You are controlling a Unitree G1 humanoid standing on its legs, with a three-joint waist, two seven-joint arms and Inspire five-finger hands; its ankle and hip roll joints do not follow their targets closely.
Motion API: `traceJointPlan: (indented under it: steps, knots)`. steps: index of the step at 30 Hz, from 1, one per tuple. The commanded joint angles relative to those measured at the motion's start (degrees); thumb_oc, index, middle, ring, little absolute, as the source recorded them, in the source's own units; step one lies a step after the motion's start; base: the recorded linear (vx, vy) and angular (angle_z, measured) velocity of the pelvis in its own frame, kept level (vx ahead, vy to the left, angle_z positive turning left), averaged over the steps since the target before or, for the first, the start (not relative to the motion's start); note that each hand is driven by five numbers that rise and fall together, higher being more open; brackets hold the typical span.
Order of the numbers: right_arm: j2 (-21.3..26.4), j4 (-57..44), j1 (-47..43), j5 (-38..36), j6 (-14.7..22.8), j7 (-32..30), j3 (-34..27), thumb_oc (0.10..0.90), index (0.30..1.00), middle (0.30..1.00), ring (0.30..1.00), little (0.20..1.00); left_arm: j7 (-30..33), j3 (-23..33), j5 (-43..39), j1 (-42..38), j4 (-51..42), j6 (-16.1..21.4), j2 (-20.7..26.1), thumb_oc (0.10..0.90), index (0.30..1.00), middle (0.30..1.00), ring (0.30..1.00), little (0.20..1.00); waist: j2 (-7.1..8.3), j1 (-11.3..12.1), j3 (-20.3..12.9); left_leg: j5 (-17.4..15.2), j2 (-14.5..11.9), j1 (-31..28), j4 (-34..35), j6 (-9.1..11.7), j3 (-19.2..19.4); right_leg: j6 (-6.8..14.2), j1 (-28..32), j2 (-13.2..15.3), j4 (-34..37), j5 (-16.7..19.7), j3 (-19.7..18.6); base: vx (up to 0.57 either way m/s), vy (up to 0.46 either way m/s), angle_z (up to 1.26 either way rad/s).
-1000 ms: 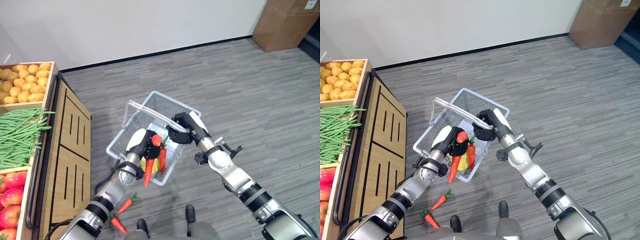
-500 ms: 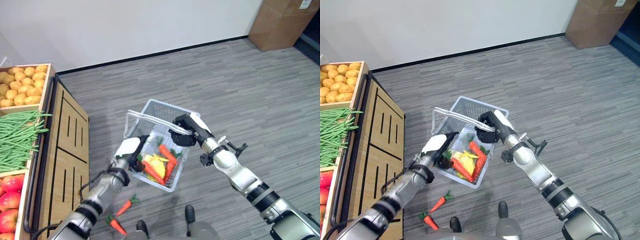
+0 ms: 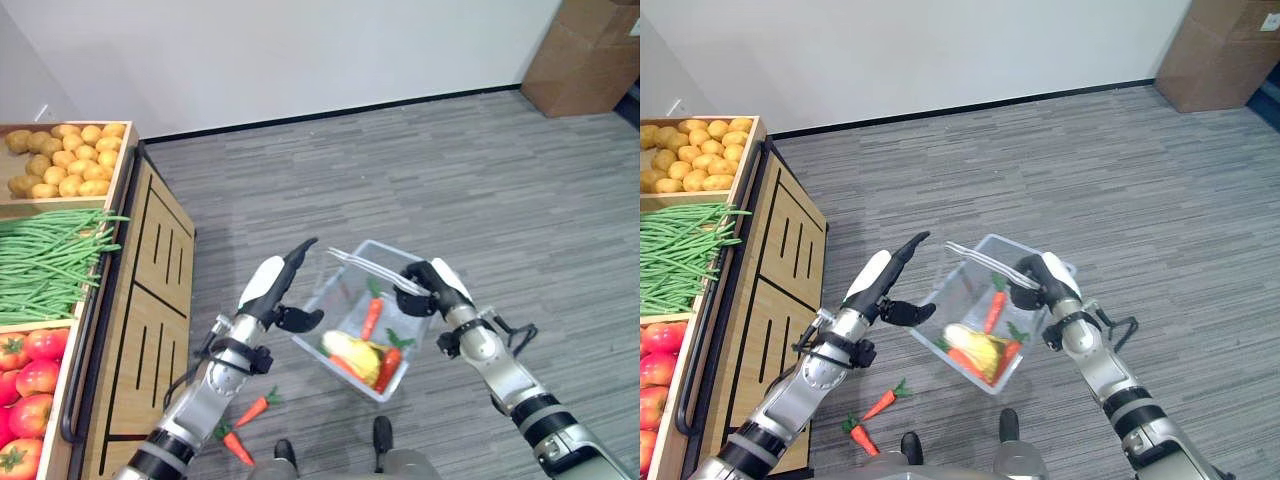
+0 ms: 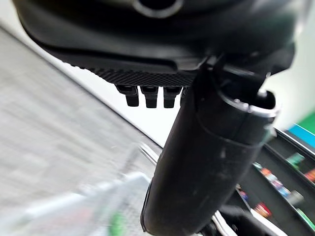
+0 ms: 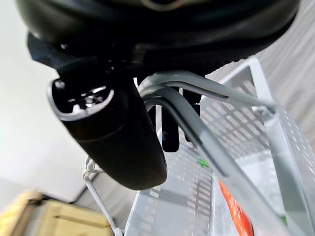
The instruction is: Get the vegetables into the basket
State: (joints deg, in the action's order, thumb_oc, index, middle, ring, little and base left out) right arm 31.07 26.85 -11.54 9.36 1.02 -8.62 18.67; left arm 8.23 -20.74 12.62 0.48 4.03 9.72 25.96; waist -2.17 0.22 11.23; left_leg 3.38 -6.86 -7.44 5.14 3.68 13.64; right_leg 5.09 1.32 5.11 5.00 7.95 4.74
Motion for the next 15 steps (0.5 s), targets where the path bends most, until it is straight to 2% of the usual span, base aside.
traceJointPlan:
  steps: [1,3,4,6,7,11,13,15]
  knots:
    - [-0.39,-3.15,-6.13,1.78,5.79,-6.65,-5.92,0.400,0.300,0.300,0.300,0.300,0.67,1.33,-5.44,-1.82,-1.73,5.03,1.82,0.900,1.000,1.000,1.000,1.000,3.81,0.62,-5.50,-0.94,-0.43,2.10,-0.14,2.14,-1.74,4.79,3.51,5.05,0.00,-3.69,5.19,0.00,-0.007,0.14]
    - [-0.24,2.11,-5.41,1.99,4.86,-7.48,-7.42,0.400,0.300,0.300,0.300,0.300,-1.04,2.33,-10.64,1.95,0.51,4.12,1.60,0.900,1.000,1.000,1.000,1.000,3.65,1.21,-5.16,-0.71,-0.35,2.43,-0.14,2.07,-2.30,4.76,3.60,5.05,0.00,-3.68,5.61,-0.01,-0.017,0.14]
    - [-0.17,6.19,-4.91,2.39,4.34,-7.77,-8.02,0.400,0.300,0.300,0.300,0.300,-1.75,3.13,-11.34,3.49,3.81,3.51,1.29,0.900,1.000,1.000,1.000,1.000,3.54,1.62,-4.89,-0.51,-0.29,2.62,-0.14,2.08,-2.68,4.73,3.64,4.98,0.00,-3.74,6.02,-0.01,-0.019,0.10]
    - [0.18,7.29,-4.80,3.08,4.16,-7.84,-8.14,0.400,0.300,0.300,0.300,0.300,-2.22,3.37,-11.73,4.10,5.54,3.19,1.22,0.900,1.000,1.000,1.000,1.000,3.50,1.67,-4.80,-0.40,-0.33,2.75,-0.14,2.09,-2.85,4.73,3.66,4.95,0.00,-3.78,6.18,-0.01,-0.018,0.18]
    - [1.33,11.04,-4.20,6.08,3.20,-8.13,-8.09,0.400,0.300,0.300,0.300,0.300,-2.07,4.10,-10.17,4.96,9.96,2.44,0.97,0.900,1.000,1.000,1.000,1.000,3.46,1.89,-4.66,-0.25,-0.33,2.89,-0.14,2.12,-3.08,4.71,3.66,4.93,0.00,-3.80,6.36,0.00,-0.018,0.14]
    - [3.38,16.26,-3.82,10.36,2.18,-8.47,-7.71,0.400,0.300,0.300,0.300,0.300,-2.43,3.74,-5.92,5.17,16.90,2.14,1.07,0.900,1.000,1.000,1.000,1.000,3.29,2.05,-4.54,-0.06,-0.41,3.05,-0.14,2.21,-3.34,4.71,3.75,4.86,0.00,-3.92,6.68,0.00,-0.011,0.02]
    - [3.46,19.01,-3.42,10.22,2.01,-8.78,-8.13,0.400,0.300,0.300,0.300,0.300,-2.73,3.63,-5.03,5.25,20.28,1.79,0.44,0.900,1.000,1.000,1.000,1.000,3.22,2.05,-4.48,0.04,-0.41,3.13,-0.14,2.26,-3.44,4.71,3.70,4.82,0.00,-3.87,6.77,0.00,-0.021,0.04]
    - [3.39,24.09,-3.47,8.58,1.04,-9.23,-9.19,0.400,0.300,0.300,0.300,0.300,-2.07,3.54,-2.37,5.04,28.10,0.44,-0.53,0.900,1.000,1.000,1.000,1.000,2.99,1.98,-4.25,0.31,-0.54,3.57,-0.14,2.39,-3.58,4.65,3.36,4.68,0.00,-3.86,6.82,-0.02,-0.035,0.05]
